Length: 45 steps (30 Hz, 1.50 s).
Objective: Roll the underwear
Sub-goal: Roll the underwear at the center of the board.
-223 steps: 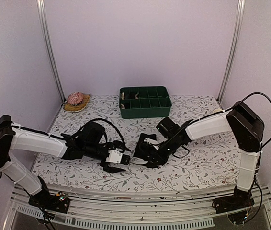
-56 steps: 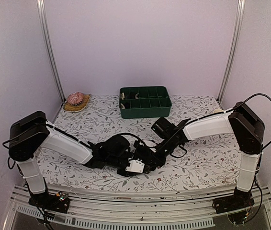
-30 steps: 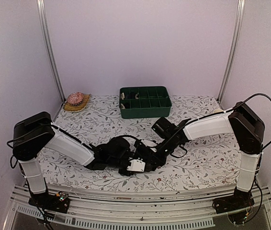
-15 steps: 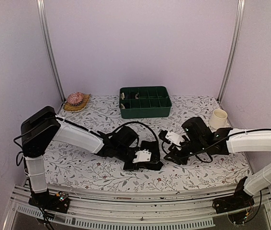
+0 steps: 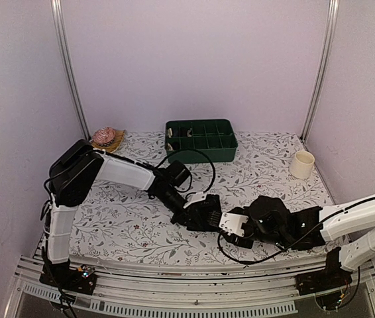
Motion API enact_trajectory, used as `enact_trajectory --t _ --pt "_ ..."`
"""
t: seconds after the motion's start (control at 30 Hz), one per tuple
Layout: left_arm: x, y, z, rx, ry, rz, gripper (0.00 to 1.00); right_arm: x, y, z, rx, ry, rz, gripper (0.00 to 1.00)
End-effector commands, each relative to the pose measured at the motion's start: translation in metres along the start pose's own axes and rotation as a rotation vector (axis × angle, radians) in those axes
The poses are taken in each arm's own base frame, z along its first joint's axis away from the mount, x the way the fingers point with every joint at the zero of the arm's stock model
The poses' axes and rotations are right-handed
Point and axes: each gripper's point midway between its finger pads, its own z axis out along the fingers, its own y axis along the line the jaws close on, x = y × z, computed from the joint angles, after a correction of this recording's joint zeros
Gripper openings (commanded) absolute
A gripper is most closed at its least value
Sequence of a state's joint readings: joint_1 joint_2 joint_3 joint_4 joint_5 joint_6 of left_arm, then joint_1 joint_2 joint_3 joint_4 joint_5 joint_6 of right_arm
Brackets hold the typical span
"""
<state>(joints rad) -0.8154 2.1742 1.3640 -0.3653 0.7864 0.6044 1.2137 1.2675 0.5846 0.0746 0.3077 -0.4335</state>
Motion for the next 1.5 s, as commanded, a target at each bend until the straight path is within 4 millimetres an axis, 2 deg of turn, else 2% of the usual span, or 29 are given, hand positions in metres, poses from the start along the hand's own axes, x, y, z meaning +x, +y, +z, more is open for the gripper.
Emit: enact_trajectory --t 0.0,0.1,0.2,0.33,0.47,0.7,0.8,0.93,1.03,1.17,1.23,1.33,1.37,1.47 --pt "0.063 -0.019 0.015 0.133 0.173 -0.247 0.00 0.004 0.011 0.022 0.066 0.037 -0.161 0.50" --pt "0.062 -0.016 0.017 0.162 0.183 -0.280 0.00 0.010 0.010 0.041 0.111 0.102 -0.224 0.45" --pt "0.065 -0.016 0.018 0.179 0.184 -0.304 0.00 0.012 0.004 0.057 0.166 0.168 -0.278 0.44" --pt "0.065 -0.015 0.019 0.191 0.175 -0.314 0.00 0.012 0.015 0.073 0.130 0.178 -0.321 0.47" --pt "0.063 -0.016 0.018 0.198 0.165 -0.319 0.00 0.027 0.024 0.085 0.117 0.220 -0.343 0.52" --pt "0.063 -0.018 0.017 0.210 0.154 -0.320 0.00 0.048 0.031 0.093 0.100 0.282 -0.321 0.51" --pt "0.061 -0.018 0.017 0.214 0.146 -0.319 0.00 0.055 0.030 0.096 0.095 0.308 -0.295 0.44" --pt "0.057 -0.020 0.014 0.211 0.137 -0.301 0.00 0.059 0.030 0.099 0.052 0.321 -0.238 0.24" --pt "0.050 -0.019 0.008 0.188 0.122 -0.267 0.08 0.060 0.030 0.099 0.006 0.326 -0.185 0.12" --pt "0.039 -0.020 -0.003 0.136 0.095 -0.207 0.30 0.055 0.030 0.097 -0.036 0.303 -0.125 0.07" --pt "0.027 -0.023 -0.013 0.117 0.065 -0.161 0.50 0.055 0.031 0.096 -0.071 0.300 -0.089 0.05" --pt "0.013 -0.026 -0.027 0.068 0.030 -0.089 0.94 0.056 0.037 0.097 -0.139 0.303 -0.041 0.04" --pt "0.010 -0.028 -0.033 0.045 0.024 -0.069 0.98 0.056 0.038 0.097 -0.162 0.303 -0.024 0.04" --pt "-0.010 -0.029 -0.059 -0.046 -0.037 0.024 0.98 0.056 0.040 0.097 -0.224 0.306 0.039 0.04"
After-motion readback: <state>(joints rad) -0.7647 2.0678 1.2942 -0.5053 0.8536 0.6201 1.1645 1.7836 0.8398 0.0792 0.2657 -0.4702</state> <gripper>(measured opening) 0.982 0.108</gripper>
